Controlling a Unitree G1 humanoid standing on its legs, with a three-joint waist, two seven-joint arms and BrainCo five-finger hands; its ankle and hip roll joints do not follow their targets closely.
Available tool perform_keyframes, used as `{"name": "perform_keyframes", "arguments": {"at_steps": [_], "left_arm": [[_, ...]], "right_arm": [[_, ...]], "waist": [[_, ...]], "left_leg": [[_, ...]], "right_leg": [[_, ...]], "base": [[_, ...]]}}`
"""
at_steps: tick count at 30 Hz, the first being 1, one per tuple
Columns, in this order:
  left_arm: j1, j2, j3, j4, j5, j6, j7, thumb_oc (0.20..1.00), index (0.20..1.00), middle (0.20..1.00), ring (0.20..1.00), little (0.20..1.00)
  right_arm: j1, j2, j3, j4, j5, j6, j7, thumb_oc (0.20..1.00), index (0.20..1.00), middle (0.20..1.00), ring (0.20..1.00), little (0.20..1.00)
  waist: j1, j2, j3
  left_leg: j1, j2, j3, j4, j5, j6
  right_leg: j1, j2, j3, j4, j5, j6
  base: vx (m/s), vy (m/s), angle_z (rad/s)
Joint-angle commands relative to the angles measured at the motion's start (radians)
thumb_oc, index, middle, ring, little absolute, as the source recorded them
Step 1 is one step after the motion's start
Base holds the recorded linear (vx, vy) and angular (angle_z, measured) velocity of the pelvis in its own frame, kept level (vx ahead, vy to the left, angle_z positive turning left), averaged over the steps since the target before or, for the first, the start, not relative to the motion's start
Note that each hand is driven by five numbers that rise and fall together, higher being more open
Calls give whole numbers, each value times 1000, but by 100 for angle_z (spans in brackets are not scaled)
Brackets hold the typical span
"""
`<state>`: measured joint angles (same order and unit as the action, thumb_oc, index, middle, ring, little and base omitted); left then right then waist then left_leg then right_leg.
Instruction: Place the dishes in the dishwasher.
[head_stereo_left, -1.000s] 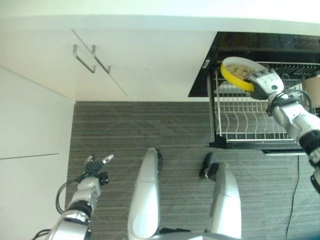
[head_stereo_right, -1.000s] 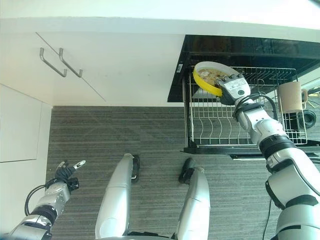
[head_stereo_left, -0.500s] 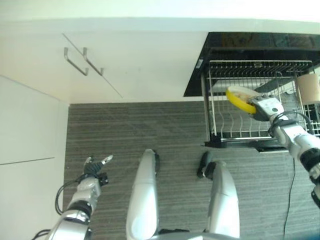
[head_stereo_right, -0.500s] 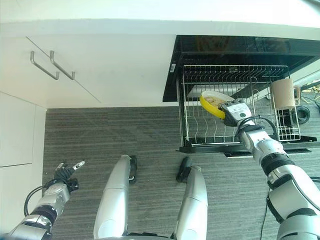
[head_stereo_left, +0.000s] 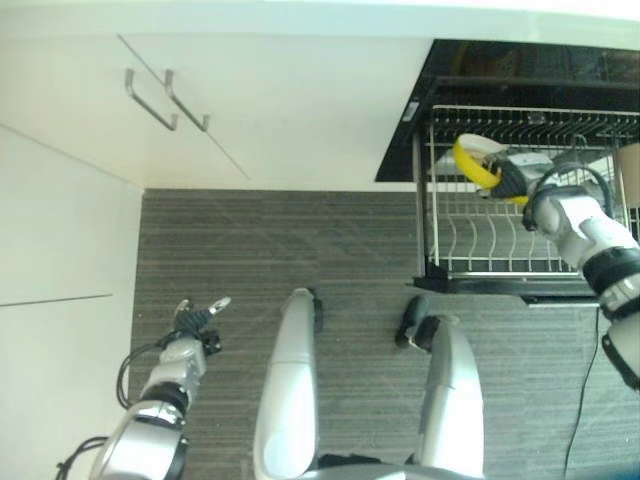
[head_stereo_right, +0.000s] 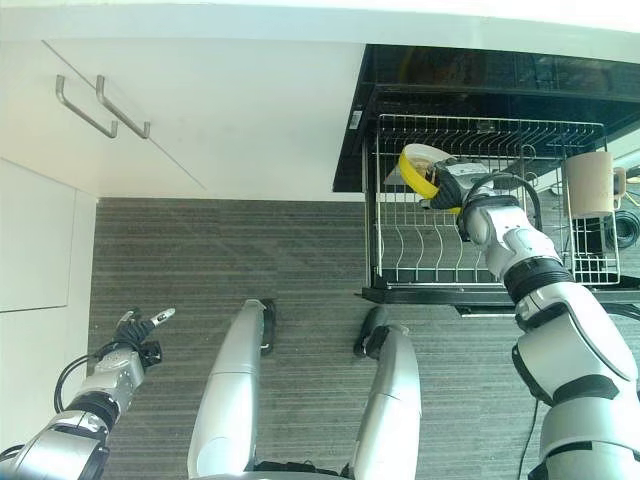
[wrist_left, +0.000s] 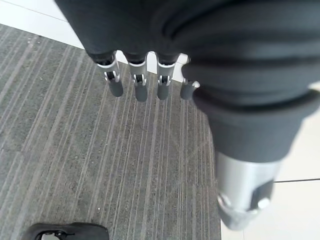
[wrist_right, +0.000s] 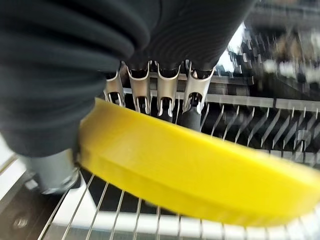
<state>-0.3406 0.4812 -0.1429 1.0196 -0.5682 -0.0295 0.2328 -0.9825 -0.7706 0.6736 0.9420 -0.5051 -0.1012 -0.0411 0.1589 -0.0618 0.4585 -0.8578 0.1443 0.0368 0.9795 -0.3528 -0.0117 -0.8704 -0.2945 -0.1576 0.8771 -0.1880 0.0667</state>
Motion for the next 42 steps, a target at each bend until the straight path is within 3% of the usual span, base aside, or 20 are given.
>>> {"name": "perform_keyframes", "arguments": {"at_steps": [1,7,10,13,16,24,28,30,32,38,40,41,42], "left_arm": [[21,22,-14,-3,29,18,7,1000,1000,1000,1000,1000],[12,21,0,-37,25,63,25,1000,1000,1000,1000,1000],[23,15,5,-58,24,74,40,1000,1000,1000,1000,1000],[63,3,25,-119,17,98,73,1000,1000,1000,1000,1000],[113,-24,44,-153,16,89,100,1000,1000,1000,1000,1000],[192,-60,102,-185,21,80,124,1000,1000,1000,1000,1000],[191,-68,132,-190,31,104,142,1000,1000,1000,1000,1000],[188,-69,136,-184,30,105,144,1000,1000,1000,1000,1000],[174,-79,139,-163,29,107,157,1000,1000,1000,1000,1000],[145,-108,137,-117,5,98,177,1000,1000,1000,1000,1000],[132,-115,129,-89,-6,88,173,1000,1000,1000,1000,1000],[127,-122,127,-86,-12,86,178,1000,1000,1000,1000,1000],[126,-128,123,-81,-17,80,180,1000,1000,1000,1000,1000]], "right_arm": [[113,25,8,70,58,27,83,1000,1000,1000,1000,1000],[160,73,-87,39,306,121,63,1000,1000,1000,1000,1000],[192,69,-128,-22,388,123,58,1000,1000,1000,1000,1000],[276,51,-220,-265,587,164,34,1000,1000,1000,1000,1000],[395,68,-352,-471,688,146,41,1000,1000,1000,1000,1000],[647,73,-685,-873,859,209,21,1000,1000,1000,1000,1000],[751,87,-888,-1001,974,205,-99,1000,1000,1000,1000,1000],[768,84,-925,-1026,985,188,-138,1000,1000,1000,1000,1000],[812,86,-1024,-1098,967,125,-283,1000,1000,1000,1000,1000],[874,106,-1127,-1088,909,98,-494,1000,1000,1000,1000,1000],[887,130,-1124,-1044,897,45,-573,1000,1000,1000,1000,1000],[904,153,-1119,-1018,871,29,-636,774,774,774,774,774],[914,167,-1113,-1002,869,9,-656,200,200,200,200,200]], "waist": [[18,41,-11],[7,44,-4],[-2,40,-3],[-31,32,6],[-64,22,9],[-137,-20,15],[-178,-64,12],[-187,-72,10],[-216,-89,6],[-251,-88,-1],[-260,-80,3],[-264,-71,6],[-267,-63,11]], "left_leg": [[15,-36,-60,-108,37,-1],[12,-37,-58,-95,35,6],[16,-36,-57,-102,38,6],[49,-26,-48,-129,48,3],[87,-14,-39,-171,63,-2],[195,24,-18,-288,101,-8],[237,46,-5,-341,138,-7],[248,51,0,-349,140,-8],[272,62,17,-371,144,-12],[289,70,42,-395,151,-22],[290,66,47,-398,155,-18],[282,61,49,-389,152,-15],[277,57,49,-382,152,-13]], "right_leg": [[18,16,34,59,-85,18],[13,21,35,71,-83,13],[16,27,37,66,-81,13],[43,39,42,41,-73,13],[76,54,53,5,-61,17],[180,84,64,-112,-29,34],[228,98,54,-185,15,31],[239,100,53,-197,20,32],[263,112,58,-231,30,37],[283,120,72,-277,41,44],[281,119,76,-280,45,44],[273,117,80,-274,44,43],[267,115,83,-267,44,42]], "base": [[23,-6,5],[25,11,3],[10,8,-1],[39,41,-3],[49,53,-7],[65,34,-20],[-16,-40,-23],[35,-15,-18],[32,-11,-17],[0,24,-16],[-24,45,-16],[-32,42,-15],[-31,50,-10]]}}
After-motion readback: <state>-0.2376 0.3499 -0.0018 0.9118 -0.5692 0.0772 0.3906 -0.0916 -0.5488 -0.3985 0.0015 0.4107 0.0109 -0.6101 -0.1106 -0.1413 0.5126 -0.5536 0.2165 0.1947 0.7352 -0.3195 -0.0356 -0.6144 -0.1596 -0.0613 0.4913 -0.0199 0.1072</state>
